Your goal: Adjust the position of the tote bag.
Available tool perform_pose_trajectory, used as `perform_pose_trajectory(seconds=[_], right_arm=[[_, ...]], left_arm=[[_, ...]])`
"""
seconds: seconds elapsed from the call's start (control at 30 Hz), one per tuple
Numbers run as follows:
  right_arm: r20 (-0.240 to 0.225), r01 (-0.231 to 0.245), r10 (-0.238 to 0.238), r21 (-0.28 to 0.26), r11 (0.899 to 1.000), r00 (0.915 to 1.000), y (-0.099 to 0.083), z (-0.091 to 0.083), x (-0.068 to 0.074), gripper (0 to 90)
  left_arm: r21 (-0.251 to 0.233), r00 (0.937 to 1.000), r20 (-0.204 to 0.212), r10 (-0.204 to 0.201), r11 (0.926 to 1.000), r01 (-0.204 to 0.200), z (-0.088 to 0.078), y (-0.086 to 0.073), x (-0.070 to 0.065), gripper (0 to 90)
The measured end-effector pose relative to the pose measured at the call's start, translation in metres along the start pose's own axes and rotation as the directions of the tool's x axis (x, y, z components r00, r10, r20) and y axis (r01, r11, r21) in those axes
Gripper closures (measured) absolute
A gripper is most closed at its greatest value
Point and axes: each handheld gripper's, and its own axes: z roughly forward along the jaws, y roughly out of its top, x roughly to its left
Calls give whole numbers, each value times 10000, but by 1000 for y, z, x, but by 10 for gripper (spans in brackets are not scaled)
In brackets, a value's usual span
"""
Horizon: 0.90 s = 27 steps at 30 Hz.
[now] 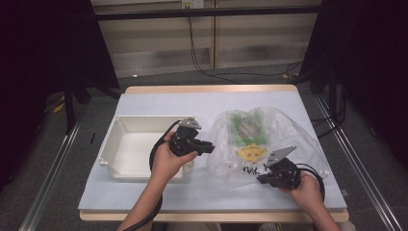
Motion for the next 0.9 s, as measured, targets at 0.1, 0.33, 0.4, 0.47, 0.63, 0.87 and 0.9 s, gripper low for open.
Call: perform_pose_trajectory(seconds=[0.1, 0.33, 0.4, 0.47, 0.63, 0.87, 0.9], right_arm=[[7, -115, 115, 106, 9999, 9999, -2, -2, 1, 900], [238, 18, -19, 29, 10000, 9997, -4, -3, 4, 900], [203, -55, 55, -18, 10000, 9998, -3, -2, 4, 895], [177, -47, 48, -56, 10000, 9998, -3, -2, 4, 861], [229, -233, 246, -551, 9982, 9994, 0, -7, 0, 729], [413, -625, 651, -624, 9961, 9970, 3, -12, -3, 657], [395, -642, 669, -645, 9958, 9970, 3, -13, -3, 655]], left_arm=[[-142, 9993, 348, 113, 9998, -108, 10, 7, -6, 677], [474, 9966, 636, 516, 9974, -547, 43, 12, -21, 595], [760, 9959, 692, 578, 9951, -630, 52, 10, -23, 571], [938, 9948, 737, 702, 9926, -769, 58, 7, -25, 572], [1447, 9911, 926, 957, 9835, -1085, 66, 0, -29, 629], [2177, 9836, 896, 1564, 9606, -1726, 85, -13, -35, 634], [2181, 9836, 855, 1590, 9603, -1742, 87, -15, -35, 638]])
